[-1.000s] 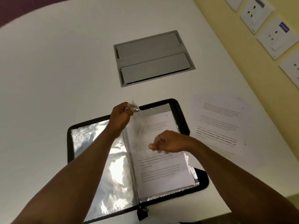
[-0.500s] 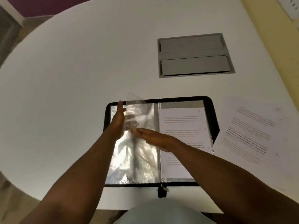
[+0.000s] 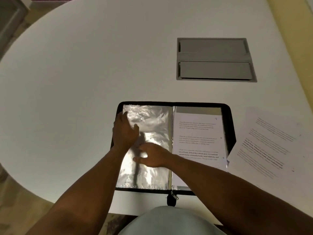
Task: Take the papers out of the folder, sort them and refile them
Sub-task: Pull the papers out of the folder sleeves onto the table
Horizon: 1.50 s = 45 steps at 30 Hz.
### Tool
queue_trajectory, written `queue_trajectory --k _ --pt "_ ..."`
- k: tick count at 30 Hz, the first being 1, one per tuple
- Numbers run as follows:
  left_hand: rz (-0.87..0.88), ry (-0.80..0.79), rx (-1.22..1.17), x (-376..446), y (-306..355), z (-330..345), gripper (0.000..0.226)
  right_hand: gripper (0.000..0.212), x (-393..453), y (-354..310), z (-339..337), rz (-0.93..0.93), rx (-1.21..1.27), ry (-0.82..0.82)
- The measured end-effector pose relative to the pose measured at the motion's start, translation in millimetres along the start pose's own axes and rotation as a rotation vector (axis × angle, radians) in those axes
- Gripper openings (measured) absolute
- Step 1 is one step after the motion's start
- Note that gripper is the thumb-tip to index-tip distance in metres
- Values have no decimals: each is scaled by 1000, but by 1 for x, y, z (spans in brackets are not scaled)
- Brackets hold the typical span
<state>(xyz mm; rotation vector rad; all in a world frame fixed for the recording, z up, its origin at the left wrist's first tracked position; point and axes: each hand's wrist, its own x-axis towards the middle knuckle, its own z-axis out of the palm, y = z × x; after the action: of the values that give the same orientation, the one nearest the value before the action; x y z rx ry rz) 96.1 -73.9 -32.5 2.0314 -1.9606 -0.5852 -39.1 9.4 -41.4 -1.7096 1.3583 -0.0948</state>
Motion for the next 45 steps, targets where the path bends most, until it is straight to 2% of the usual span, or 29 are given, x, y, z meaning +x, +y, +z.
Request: queue_trajectory --k 2,6,9,11,13,16,19,22,24,27,29,31,32,34,36,38,40,42,45 --pt "119 -68 18 3 12 11 62 44 -4 15 -8 11 -2 198" --pt "374 -230 38 4 51 33 50 26 -23 51 -39 91 -32 518" --pt "520 -319 64 6 78 50 41 26 -39 80 -64 189 -68 638" --pt "563 -378 74 8 93 62 45 31 -48 102 -78 250 -78 672" --pt "571 -446 143 11 107 71 57 39 -55 122 -92 312 -104 672" --pt "592 -469 224 19 124 83 66 58 -61 148 -111 418 -193 612" --pt "584 -474 259 25 136 95 70 75 -62 168 -124 523 -306 491" --pt "616 -422 321 27 139 105 71 81 -62 183 -125 557 -388 398" --pt "677 -321 350 26 140 108 67 80 -61 187 -123 515 -404 452" --pt "697 -221 321 28 145 113 66 76 -60 190 -123 395 -427 621" --pt "662 -254 273 35 150 115 68 77 -58 191 -126 361 -398 663" --pt "633 -332 246 42 155 116 60 77 -54 193 -134 362 -357 632" --pt "628 -360 233 46 157 116 53 72 -52 193 -139 365 -350 591" --pt "640 -368 198 50 162 114 39 49 -50 192 -152 340 -397 515" --pt "689 -351 167 53 167 112 21 21 -49 188 -162 260 -415 506" --pt "724 -366 112 54 170 108 7 8 -51 181 -172 174 -377 487" --pt "738 -385 27 52 170 105 9 13 -51 171 -180 98 -365 419" --pt "740 -373 -44 50 167 104 19 27 -50 162 -186 41 -392 331" --pt "765 -367 -63 49 161 101 13 43 -47 151 -193 55 -201 223"
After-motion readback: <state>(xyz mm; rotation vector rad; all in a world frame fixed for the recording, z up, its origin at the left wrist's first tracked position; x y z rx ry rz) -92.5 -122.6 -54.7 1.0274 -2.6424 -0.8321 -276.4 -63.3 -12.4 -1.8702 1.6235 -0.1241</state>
